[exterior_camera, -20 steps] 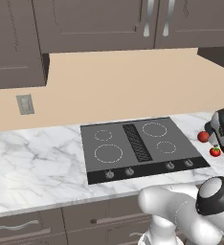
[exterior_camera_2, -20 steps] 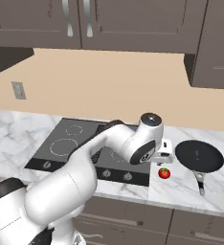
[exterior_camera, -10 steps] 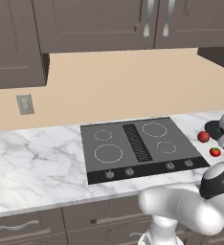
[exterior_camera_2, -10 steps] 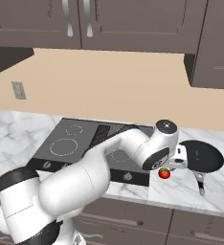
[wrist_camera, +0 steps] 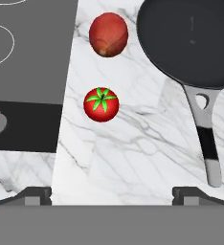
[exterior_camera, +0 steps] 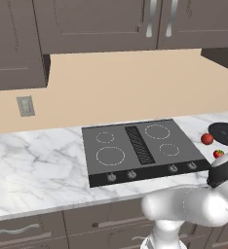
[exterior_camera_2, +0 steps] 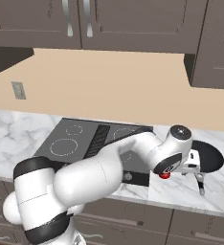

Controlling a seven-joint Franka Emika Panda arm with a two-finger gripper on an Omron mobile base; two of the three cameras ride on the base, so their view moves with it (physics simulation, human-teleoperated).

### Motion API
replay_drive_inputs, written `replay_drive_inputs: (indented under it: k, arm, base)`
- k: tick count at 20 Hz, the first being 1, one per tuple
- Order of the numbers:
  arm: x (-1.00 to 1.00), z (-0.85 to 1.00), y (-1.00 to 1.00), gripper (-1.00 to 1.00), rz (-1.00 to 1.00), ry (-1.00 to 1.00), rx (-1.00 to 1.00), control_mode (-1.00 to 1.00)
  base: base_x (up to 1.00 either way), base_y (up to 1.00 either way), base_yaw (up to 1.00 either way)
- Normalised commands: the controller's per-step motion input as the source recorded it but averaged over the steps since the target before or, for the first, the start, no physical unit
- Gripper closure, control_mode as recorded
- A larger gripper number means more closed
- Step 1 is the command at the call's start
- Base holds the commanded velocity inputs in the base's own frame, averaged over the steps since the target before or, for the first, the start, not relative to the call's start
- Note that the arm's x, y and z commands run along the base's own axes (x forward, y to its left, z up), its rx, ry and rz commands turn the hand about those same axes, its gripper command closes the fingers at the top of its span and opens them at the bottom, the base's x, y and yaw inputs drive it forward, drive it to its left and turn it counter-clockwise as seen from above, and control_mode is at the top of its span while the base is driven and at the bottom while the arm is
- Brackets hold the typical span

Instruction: Place the pan on the rear right burner on the stove. Then place the tomato and the onion in the pan and turn on the rear right burner.

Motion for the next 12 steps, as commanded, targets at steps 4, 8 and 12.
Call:
replay_drive_inputs:
  k: [4, 8, 12]
  arm:
    - [0.00, -0.10, -0.35, -1.00, 0.00, 0.00, 0.00, -1.00]
    - [0.00, -0.09, -0.31, -1.00, 0.00, 0.00, 0.00, -1.00]
    - [0.00, -0.09, -0.28, -1.00, 0.00, 0.00, 0.00, -1.00]
  base:
    - [0.00, 0.00, 0.00]
    - [0.00, 0.00, 0.00]
    - [0.00, 0.00, 0.00]
